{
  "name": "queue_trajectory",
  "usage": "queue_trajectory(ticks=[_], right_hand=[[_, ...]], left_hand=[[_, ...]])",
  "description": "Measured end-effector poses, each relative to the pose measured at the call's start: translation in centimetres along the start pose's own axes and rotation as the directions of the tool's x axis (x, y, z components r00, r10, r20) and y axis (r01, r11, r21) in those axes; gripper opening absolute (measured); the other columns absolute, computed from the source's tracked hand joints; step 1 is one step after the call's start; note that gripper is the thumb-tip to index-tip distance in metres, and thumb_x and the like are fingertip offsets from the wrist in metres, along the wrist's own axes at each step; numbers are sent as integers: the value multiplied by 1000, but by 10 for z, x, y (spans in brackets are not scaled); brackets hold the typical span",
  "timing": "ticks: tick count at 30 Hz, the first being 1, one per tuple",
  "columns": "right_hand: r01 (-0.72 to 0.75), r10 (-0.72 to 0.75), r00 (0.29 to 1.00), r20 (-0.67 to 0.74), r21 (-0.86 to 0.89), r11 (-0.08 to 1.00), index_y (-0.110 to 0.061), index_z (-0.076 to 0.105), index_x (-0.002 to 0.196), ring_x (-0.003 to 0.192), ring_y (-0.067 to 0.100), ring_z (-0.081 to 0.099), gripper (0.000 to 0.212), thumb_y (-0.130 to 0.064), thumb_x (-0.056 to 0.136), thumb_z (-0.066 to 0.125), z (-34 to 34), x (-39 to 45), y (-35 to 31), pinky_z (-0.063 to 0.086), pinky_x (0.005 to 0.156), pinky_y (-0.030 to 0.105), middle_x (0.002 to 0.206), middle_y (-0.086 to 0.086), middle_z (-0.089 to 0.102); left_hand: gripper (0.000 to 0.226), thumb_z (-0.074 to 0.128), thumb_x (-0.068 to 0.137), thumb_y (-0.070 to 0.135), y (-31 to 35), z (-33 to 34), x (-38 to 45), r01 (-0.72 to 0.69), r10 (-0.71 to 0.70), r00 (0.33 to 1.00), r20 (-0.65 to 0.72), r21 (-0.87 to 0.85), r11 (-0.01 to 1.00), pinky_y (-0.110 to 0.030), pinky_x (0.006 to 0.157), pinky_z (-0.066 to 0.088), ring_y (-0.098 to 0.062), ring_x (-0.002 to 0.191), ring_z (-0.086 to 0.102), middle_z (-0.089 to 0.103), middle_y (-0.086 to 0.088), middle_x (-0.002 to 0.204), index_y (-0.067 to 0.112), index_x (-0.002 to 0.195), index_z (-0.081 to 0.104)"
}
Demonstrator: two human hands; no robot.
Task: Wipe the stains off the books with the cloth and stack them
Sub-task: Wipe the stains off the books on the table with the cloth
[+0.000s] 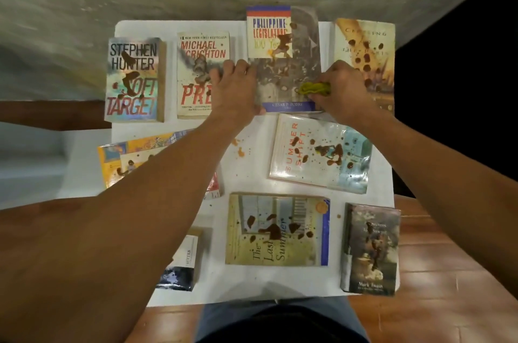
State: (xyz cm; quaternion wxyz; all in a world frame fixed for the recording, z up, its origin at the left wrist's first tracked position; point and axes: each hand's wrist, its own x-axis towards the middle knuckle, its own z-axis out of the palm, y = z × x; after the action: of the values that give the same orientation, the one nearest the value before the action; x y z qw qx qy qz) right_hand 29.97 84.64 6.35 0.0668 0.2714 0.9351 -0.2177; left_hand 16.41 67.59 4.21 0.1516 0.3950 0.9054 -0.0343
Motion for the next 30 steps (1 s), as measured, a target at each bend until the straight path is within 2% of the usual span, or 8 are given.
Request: queue_trajectory(ticks=[4,8,14,18,21,25,30], right_hand=[[-21,21,1000,4,-15,1000,-12,70,122,105,30,54,34,-24,90,72,0,5,0,40,84,26,118,16,56],[47,-46,998,32,-6,999,-8,75,111,96,32,58,30,-22,85,78,4,1,5,44,79,28,110,18,58],[-14,14,1000,10,14,1000,-9,73,115,102,30,56,31,-23,88,75,3,9,1,50,86,33,116,16,56],[47,-46,998,51,-15,999,-10,75,113,96,33,58,30,-20,85,77,8,0,0,53,84,42,109,16,55],[50,-48,997,58,-26,998,-10,74,114,98,34,57,31,-20,85,77,10,0,2,53,86,46,109,16,55],[-50,50,999,-11,9,999,-7,72,115,104,30,54,32,-24,88,74,8,14,-2,52,91,45,117,14,54],[38,-39,997,60,4,999,-10,71,118,107,31,54,35,-24,86,77,9,19,-3,50,95,47,121,13,55]], left_hand=[[81,80,75,55,-1,0,-1,5,-5,1000,-7,-7,1000,-46,106,28,-29,128,41,49,-5,137,18,139,46],[82,80,75,56,1,-1,1,12,-12,1000,-2,6,1000,-46,105,28,-29,127,41,48,-5,136,19,139,45],[80,79,76,55,2,-2,1,19,-19,1000,12,6,1000,-46,106,28,-28,128,40,47,-5,136,19,139,45],[79,79,77,55,2,-1,1,26,-26,1000,17,13,1000,-46,107,28,-28,128,40,46,-5,137,19,139,45],[80,78,77,56,5,-1,1,35,-36,999,27,42,999,-46,107,28,-28,128,39,45,-6,136,18,140,44],[81,78,77,55,5,-1,1,34,-35,999,29,40,999,-46,108,27,-28,129,39,44,-6,137,18,141,44],[81,78,77,55,3,-2,7,33,-35,999,36,52,998,-45,106,28,-28,127,39,44,-6,135,18,140,44]])
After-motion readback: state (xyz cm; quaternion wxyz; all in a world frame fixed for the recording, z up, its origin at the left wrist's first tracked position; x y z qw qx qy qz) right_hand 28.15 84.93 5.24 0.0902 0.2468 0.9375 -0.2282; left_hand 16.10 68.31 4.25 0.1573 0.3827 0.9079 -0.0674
